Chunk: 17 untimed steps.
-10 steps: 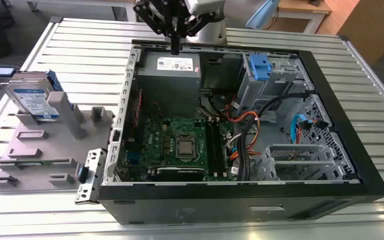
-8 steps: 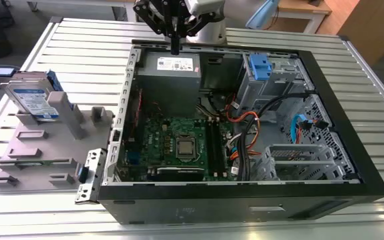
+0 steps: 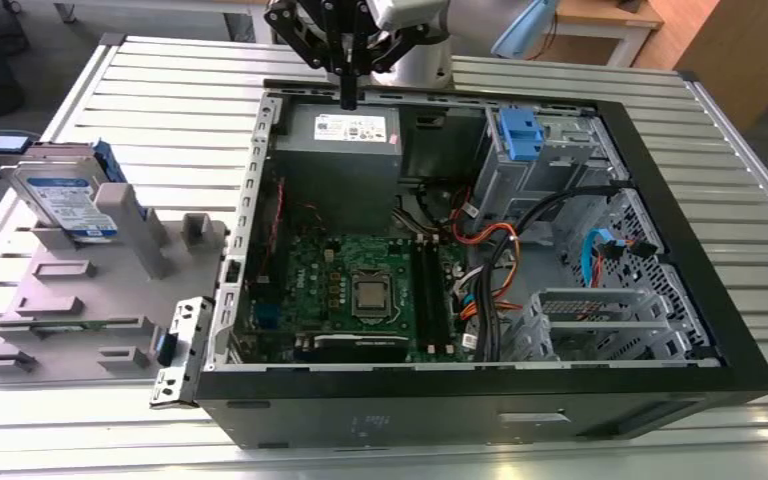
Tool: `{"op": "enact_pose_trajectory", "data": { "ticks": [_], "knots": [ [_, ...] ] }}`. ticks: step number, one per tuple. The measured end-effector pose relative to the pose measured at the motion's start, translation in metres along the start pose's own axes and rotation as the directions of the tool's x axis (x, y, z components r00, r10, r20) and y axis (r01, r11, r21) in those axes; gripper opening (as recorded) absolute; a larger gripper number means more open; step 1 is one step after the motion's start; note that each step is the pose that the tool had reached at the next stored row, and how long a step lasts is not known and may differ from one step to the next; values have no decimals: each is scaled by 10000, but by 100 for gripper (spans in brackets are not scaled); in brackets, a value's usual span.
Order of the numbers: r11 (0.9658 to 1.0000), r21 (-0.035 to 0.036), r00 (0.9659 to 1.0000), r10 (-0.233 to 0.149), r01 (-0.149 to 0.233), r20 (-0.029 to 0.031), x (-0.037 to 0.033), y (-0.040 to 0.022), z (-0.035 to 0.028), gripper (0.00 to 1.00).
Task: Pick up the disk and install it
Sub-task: 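Reach for the disk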
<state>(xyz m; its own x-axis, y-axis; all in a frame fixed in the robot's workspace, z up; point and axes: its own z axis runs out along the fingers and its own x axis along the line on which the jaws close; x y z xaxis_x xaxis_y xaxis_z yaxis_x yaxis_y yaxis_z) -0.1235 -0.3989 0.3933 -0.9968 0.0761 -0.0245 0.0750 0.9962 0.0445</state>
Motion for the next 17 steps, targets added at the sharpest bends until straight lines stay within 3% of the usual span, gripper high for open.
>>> {"op": "enact_pose_trajectory", "data": {
  "ticks": [17],
  "knots": [
    [10000,1,10000,1,-1,0,94,-7,-3,11]
  ]
}}
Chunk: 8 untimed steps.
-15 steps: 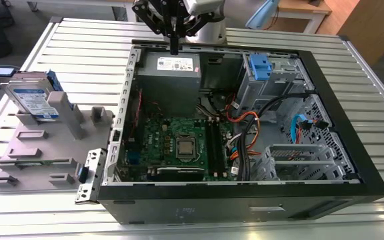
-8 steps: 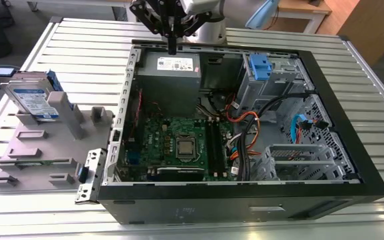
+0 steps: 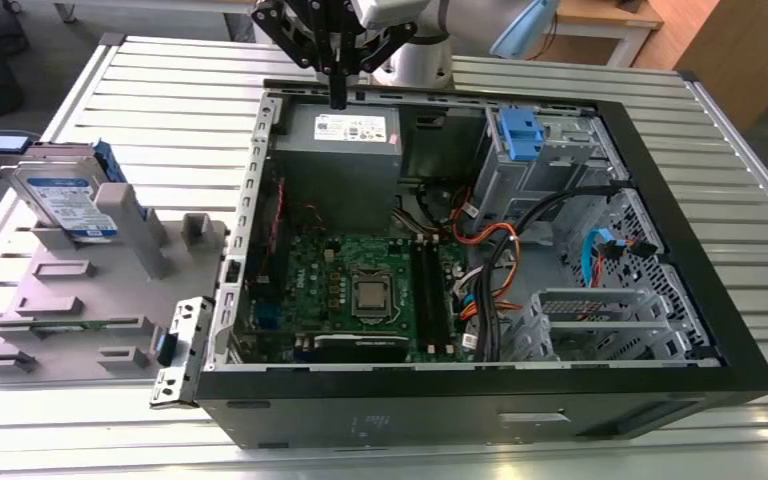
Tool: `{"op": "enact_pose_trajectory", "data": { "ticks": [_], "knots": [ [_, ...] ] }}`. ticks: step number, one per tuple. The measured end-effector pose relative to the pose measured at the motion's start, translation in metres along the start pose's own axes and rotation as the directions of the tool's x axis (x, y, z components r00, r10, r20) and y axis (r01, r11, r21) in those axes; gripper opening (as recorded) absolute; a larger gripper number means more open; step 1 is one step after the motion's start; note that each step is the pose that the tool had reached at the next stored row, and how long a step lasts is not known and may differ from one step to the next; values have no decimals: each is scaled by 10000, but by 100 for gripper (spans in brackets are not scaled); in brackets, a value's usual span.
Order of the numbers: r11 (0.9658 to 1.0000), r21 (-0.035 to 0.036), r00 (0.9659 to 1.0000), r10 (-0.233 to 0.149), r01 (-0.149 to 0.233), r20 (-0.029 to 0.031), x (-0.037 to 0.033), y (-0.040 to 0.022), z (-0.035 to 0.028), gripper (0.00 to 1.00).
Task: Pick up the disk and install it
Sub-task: 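Reach for the disk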
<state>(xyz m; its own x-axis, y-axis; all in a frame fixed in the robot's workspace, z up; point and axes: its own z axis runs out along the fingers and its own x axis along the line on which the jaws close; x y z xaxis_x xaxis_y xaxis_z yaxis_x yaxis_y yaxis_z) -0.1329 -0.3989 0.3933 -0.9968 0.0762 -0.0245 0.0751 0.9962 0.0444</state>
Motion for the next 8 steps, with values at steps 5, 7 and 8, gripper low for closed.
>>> {"op": "enact_pose_trajectory", "data": {
  "ticks": [5,7,8],
  "knots": [
    [10000,0,10000,0,0,0,1,0,0,11],
    [10000,0,10000,2,-2,0,12,-1,0,11],
    [10000,0,10000,2,-2,1,20,-2,-1,11]
  ]
}}
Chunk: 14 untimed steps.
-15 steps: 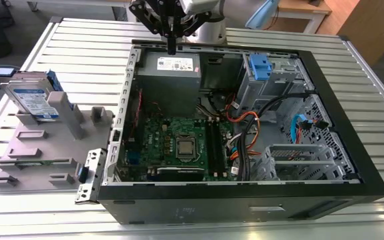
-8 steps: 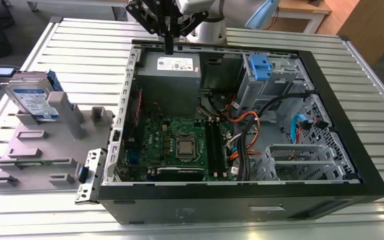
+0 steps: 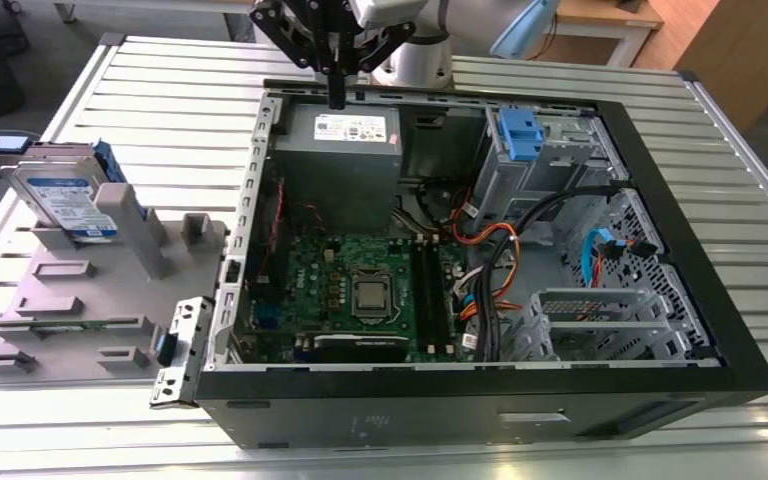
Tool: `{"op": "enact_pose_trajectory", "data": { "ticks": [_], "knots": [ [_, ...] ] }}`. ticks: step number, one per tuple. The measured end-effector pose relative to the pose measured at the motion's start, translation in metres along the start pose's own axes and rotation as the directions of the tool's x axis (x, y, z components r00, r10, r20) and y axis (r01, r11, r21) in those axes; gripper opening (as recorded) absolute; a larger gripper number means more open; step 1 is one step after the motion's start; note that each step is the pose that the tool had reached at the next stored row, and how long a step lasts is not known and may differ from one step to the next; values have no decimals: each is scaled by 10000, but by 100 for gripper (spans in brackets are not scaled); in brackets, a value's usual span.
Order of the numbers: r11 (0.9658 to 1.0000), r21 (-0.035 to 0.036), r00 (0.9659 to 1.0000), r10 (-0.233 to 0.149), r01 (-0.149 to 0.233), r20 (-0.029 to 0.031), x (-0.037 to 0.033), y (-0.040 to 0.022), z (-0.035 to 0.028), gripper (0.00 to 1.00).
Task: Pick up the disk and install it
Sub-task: 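Reach for the disk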
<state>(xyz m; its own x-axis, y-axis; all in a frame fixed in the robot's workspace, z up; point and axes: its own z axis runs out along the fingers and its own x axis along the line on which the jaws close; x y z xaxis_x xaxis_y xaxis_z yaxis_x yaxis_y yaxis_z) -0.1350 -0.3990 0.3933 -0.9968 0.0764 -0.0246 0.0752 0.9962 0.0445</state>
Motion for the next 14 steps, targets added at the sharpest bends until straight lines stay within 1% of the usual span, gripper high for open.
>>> {"op": "enact_pose_trajectory", "data": {
  "ticks": [14],
  "knots": [
    [10000,0,10000,-2,2,9,155,-11,-2,11]
  ]
}}
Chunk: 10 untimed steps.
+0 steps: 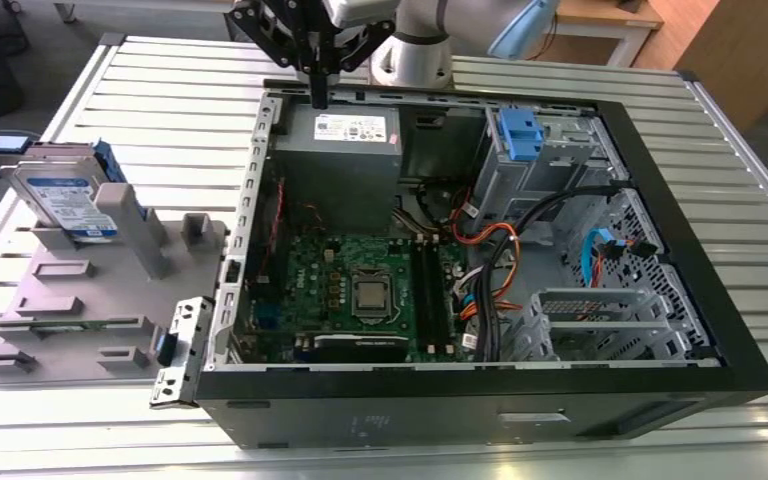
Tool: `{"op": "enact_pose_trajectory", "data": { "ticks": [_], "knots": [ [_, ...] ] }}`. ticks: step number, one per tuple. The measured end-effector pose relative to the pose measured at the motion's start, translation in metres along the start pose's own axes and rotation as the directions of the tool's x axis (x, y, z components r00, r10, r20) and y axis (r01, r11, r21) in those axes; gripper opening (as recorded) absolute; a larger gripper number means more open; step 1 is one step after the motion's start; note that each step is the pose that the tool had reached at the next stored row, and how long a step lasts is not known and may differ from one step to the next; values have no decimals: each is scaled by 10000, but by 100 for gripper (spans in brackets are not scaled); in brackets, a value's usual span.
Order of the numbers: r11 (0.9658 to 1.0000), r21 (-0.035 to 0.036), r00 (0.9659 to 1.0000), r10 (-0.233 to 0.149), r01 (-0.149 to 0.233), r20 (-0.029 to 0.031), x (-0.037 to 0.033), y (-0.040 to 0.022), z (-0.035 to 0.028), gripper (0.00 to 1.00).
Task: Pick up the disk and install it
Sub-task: 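Reach for the disk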
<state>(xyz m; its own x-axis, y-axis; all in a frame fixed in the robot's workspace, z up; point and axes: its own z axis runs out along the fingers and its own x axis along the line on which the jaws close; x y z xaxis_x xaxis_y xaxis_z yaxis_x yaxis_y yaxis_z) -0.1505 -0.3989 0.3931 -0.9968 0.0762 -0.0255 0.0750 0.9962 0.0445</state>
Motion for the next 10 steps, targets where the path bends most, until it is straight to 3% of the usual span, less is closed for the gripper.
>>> {"op": "enact_pose_trajectory", "data": {
  "ticks": [10],
  "knots": [
    [10000,-1,10000,0,0,1,104,-8,-2,11]
  ]
}}
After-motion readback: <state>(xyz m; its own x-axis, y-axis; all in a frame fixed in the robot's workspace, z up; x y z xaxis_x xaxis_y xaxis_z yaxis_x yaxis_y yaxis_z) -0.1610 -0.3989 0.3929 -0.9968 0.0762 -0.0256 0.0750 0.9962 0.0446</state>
